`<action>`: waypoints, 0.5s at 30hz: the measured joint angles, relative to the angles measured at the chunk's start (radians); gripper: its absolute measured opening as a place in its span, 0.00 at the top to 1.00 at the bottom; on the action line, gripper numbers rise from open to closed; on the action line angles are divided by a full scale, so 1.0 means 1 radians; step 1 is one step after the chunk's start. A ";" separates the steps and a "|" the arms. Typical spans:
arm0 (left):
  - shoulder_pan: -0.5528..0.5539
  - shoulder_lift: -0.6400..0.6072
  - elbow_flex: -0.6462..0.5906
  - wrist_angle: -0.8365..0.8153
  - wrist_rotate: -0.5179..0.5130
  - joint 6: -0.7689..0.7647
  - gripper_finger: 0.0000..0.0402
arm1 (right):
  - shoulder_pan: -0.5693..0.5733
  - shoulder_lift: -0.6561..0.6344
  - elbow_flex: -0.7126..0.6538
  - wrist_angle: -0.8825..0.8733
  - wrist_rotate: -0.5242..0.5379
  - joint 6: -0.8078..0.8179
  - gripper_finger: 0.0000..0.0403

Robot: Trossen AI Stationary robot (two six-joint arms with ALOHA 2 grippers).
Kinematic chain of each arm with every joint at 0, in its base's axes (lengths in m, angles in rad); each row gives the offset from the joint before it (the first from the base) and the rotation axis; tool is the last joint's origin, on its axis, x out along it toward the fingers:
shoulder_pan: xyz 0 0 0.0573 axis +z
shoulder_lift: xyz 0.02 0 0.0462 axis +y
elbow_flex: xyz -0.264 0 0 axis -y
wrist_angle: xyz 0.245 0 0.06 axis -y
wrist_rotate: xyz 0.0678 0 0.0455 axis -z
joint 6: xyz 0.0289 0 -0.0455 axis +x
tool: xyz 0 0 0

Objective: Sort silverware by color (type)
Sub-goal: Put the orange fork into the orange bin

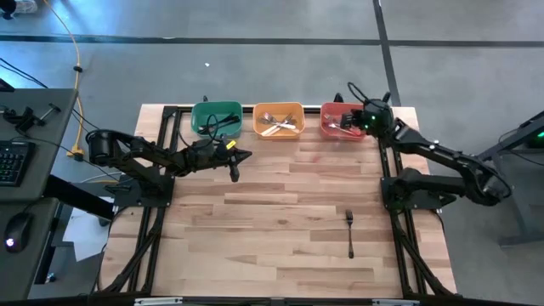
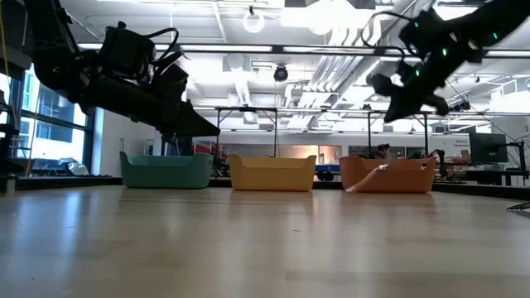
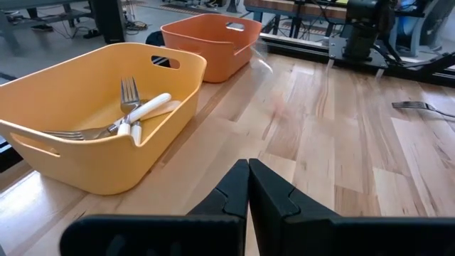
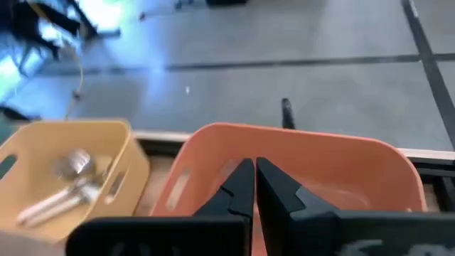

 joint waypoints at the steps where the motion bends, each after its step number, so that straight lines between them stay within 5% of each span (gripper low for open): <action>1: 0.000 0.000 0.000 0.000 0.000 0.000 1.00 | -0.009 0.000 -0.037 0.060 0.004 0.006 1.00; 6: 0.000 0.000 0.000 0.000 0.000 0.000 1.00 | -0.041 0.000 -0.121 0.213 0.007 0.025 1.00; 9: 0.000 0.000 0.000 0.000 0.000 0.000 1.00 | -0.030 0.000 -0.108 0.196 -0.107 -0.075 1.00; 12: 0.000 0.000 0.000 0.000 0.000 0.000 1.00 | 0.015 -0.001 -0.064 0.112 -0.270 -0.177 0.99; 15: 0.000 0.000 0.000 0.000 0.000 0.001 1.00 | 0.096 0.001 0.012 -0.110 -0.294 -0.240 0.94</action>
